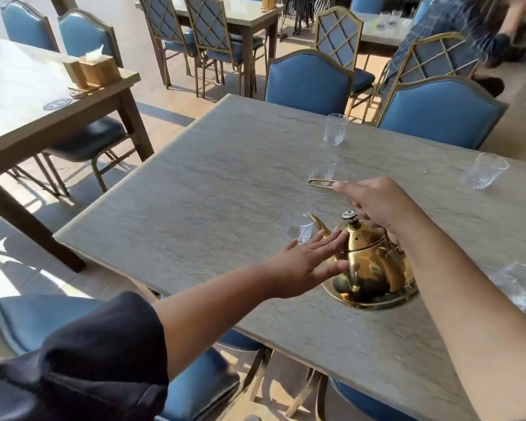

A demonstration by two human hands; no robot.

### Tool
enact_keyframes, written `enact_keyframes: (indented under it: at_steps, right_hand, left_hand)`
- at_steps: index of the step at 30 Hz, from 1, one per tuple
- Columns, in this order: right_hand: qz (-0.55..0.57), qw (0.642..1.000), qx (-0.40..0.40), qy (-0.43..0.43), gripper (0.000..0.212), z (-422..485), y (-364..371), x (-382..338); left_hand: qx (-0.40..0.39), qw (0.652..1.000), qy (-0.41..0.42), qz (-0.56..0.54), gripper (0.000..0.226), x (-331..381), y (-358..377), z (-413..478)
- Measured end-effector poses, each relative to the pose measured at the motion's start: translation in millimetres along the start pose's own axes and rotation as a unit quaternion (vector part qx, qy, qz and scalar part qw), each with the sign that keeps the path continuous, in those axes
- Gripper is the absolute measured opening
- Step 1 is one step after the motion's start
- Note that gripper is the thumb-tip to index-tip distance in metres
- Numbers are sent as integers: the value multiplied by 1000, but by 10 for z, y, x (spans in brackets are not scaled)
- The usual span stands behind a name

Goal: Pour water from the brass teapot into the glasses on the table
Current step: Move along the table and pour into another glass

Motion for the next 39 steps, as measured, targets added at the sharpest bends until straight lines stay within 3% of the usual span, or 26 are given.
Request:
enact_keyframes:
  at_steps: [39]
  right_hand:
    - [-58, 998, -8, 13, 44, 59, 32, -36]
  left_hand:
    - [-11, 1000, 11, -14, 60, -17, -39, -33]
Point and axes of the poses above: each hand's wrist, its own z-axis towards the middle knuckle, its own y-axis out of the palm, x = y × z, the point moved 1 cm from there along z, towards the middle knuckle, and after that the axes turned 10 degrees about -x, right-handed, at the moved point
